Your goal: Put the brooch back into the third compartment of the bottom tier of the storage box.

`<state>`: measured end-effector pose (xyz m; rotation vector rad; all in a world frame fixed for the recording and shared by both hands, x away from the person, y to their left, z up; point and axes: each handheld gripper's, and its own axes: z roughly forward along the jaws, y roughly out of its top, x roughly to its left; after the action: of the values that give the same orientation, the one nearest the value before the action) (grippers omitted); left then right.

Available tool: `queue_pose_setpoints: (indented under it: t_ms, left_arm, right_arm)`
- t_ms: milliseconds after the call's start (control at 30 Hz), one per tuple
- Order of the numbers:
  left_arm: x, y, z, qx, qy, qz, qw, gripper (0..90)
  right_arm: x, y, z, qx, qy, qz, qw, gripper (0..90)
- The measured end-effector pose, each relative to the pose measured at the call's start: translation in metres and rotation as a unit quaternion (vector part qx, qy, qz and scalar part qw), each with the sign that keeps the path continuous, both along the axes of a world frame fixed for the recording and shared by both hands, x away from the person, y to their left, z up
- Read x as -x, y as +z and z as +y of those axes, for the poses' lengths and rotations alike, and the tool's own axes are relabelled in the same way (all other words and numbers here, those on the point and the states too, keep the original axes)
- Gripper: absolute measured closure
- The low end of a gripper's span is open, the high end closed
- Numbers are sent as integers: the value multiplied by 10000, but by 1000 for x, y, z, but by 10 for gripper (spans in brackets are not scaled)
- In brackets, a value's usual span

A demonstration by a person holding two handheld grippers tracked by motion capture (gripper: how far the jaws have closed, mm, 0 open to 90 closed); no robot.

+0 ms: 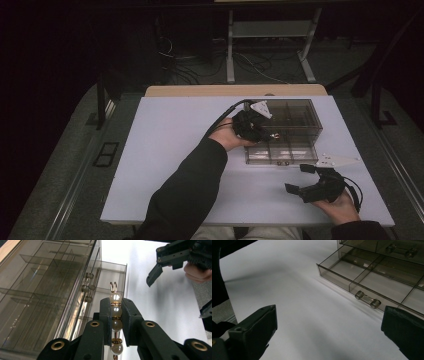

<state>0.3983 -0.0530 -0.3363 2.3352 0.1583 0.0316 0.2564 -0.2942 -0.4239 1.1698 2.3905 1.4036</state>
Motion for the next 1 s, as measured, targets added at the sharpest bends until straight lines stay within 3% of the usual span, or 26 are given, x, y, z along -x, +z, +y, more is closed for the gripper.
queue_pose_setpoints:
  t_ms: [1000]
  left_arm:
    - [-11, -8, -50, 173, -106, 83, 9998, 785]
  right_arm:
    - [1, 1, 0, -52, 11, 8, 10000, 0]
